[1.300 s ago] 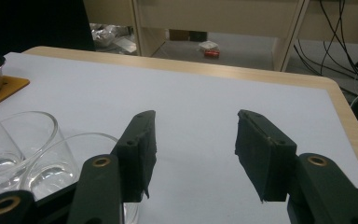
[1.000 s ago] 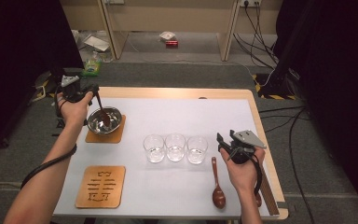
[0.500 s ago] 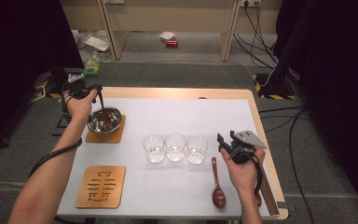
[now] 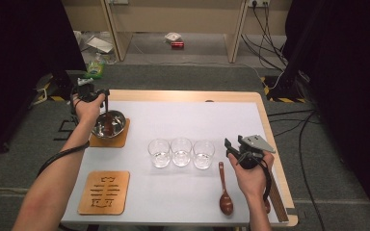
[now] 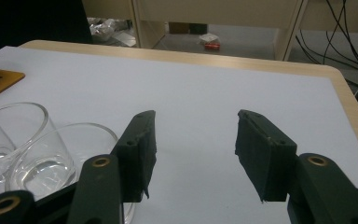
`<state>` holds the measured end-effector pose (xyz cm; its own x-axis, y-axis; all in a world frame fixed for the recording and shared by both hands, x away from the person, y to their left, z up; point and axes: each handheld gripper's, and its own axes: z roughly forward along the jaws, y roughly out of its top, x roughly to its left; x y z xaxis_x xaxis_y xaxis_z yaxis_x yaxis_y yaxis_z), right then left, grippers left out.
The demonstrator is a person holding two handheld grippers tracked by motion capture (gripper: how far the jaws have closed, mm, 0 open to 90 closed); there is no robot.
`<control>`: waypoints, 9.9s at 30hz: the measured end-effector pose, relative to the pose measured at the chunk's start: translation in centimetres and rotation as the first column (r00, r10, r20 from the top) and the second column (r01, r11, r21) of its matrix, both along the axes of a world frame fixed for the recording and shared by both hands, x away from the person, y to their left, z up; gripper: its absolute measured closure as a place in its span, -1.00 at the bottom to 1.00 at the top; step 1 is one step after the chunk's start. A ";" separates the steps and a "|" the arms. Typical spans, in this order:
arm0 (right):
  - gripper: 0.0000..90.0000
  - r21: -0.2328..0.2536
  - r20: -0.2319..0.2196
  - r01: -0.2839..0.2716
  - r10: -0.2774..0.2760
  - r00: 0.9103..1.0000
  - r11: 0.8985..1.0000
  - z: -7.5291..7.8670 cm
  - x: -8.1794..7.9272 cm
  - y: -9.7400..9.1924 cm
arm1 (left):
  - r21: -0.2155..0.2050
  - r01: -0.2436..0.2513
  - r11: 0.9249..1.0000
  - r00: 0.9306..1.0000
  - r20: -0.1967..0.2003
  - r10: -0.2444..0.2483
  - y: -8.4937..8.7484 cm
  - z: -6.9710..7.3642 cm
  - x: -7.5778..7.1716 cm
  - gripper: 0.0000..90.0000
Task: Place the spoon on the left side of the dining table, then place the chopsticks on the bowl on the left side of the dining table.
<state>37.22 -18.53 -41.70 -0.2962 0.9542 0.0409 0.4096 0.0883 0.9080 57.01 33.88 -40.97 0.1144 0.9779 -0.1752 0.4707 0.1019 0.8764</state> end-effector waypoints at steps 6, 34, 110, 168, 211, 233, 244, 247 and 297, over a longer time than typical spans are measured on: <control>0.07 -0.005 -0.007 0.000 0.000 1.000 1.000 0.1 0.0 -0.1 | 0.004 0.000 1.000 1.000 -0.014 0.000 0.2 -0.2 0.4 0.64; 0.07 0.002 -0.002 0.004 -0.004 1.000 1.000 0.0 0.0 -0.2 | 0.017 -0.060 0.998 0.997 -0.055 0.061 1.3 -0.4 -0.2 0.50; -0.01 -0.083 -0.198 0.124 -0.139 0.970 0.989 -0.5 -0.1 -3.8 | -0.085 0.113 0.990 0.988 0.112 -0.103 1.3 -2.6 -21.5 -0.09; 0.80 -0.264 -0.653 0.054 -0.219 0.725 0.963 -3.2 3.3 -7.8 | -0.088 0.114 0.990 0.990 0.096 -0.105 1.2 -3.2 -21.6 -0.08; 0.77 -0.245 -0.674 0.032 -0.193 0.713 0.969 -3.7 10.4 -6.5 | -0.096 0.117 0.988 0.990 0.088 -0.109 1.2 -3.5 -21.6 -0.08; 0.80 -0.252 -0.796 -0.059 -0.173 0.580 0.966 -1.6 4.8 -7.8 | -0.099 0.114 0.988 0.991 0.083 -0.106 1.3 -3.6 -21.6 -0.08; 0.81 -0.258 -0.813 -0.068 -0.179 0.553 0.964 -2.6 4.9 -7.7 | -0.103 0.112 0.988 0.991 0.082 -0.104 1.4 -3.6 -21.6 -0.08; 0.81 -0.270 -0.815 -0.069 -0.189 0.548 0.960 -2.8 5.0 -7.6 | -0.104 0.112 0.988 0.991 0.082 -0.104 1.4 -3.6 -21.6 -0.08; 0.91 -0.234 -0.656 0.029 -0.180 0.733 0.972 2.1 5.2 -7.4 | -0.114 0.106 0.988 0.992 0.081 -0.097 1.6 -3.7 -21.6 -0.08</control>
